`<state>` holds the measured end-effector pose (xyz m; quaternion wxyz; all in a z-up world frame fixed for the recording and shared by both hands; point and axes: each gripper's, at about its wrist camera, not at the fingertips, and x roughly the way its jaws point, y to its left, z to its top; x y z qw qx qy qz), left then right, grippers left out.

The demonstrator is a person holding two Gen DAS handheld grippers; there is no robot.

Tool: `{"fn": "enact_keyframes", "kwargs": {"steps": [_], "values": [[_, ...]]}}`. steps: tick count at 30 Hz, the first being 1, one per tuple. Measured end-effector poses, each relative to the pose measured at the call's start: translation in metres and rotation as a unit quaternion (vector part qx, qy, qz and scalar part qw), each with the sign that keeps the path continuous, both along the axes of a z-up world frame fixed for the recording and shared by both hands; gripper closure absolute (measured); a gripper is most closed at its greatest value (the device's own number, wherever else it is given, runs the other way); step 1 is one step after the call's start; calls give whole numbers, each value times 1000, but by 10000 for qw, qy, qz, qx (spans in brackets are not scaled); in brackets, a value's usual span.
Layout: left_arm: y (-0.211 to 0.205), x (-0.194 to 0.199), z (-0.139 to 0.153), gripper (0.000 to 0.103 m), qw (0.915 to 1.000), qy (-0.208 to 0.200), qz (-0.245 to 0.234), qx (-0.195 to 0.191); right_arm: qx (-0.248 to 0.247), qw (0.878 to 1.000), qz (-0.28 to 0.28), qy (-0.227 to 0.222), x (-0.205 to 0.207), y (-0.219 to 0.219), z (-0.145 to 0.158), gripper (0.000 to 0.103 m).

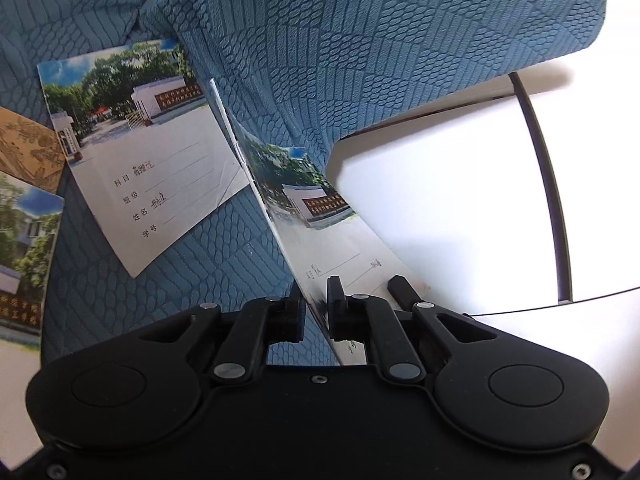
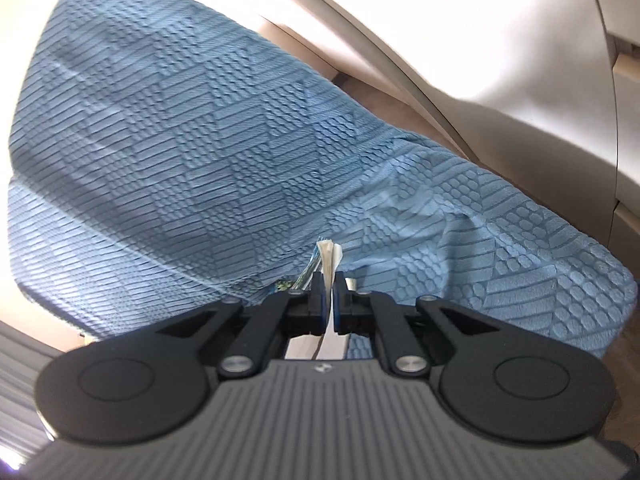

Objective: Organize objects
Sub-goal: 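Lift the postcard and carry it toward the book stack with both grippers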

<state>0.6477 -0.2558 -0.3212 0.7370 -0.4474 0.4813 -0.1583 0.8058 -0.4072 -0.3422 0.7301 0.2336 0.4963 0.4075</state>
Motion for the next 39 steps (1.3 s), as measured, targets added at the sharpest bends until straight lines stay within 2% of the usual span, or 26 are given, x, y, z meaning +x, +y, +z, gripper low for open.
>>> {"fn": "enact_keyframes", "kwargs": {"steps": [8, 29, 33, 36, 39], "values": [[22, -35, 44, 94, 9995, -277, 139, 10, 70, 9987, 233, -450, -32, -5, 45, 97], [117, -97, 146, 94, 9951, -880, 422, 153, 371, 9927, 539, -1010, -132, 12, 138, 97], [138, -109, 153, 94, 9940, -962, 491, 160, 374, 9907, 656, -1131, -152, 19, 146, 97], [151, -119, 149, 94, 9938, -967, 521, 152, 408, 9911, 659, -1080, -165, 21, 143, 97], [162, -132, 144, 94, 9937, -968, 515, 231, 312, 9895, 714, -1219, -183, 25, 139, 97]]}}
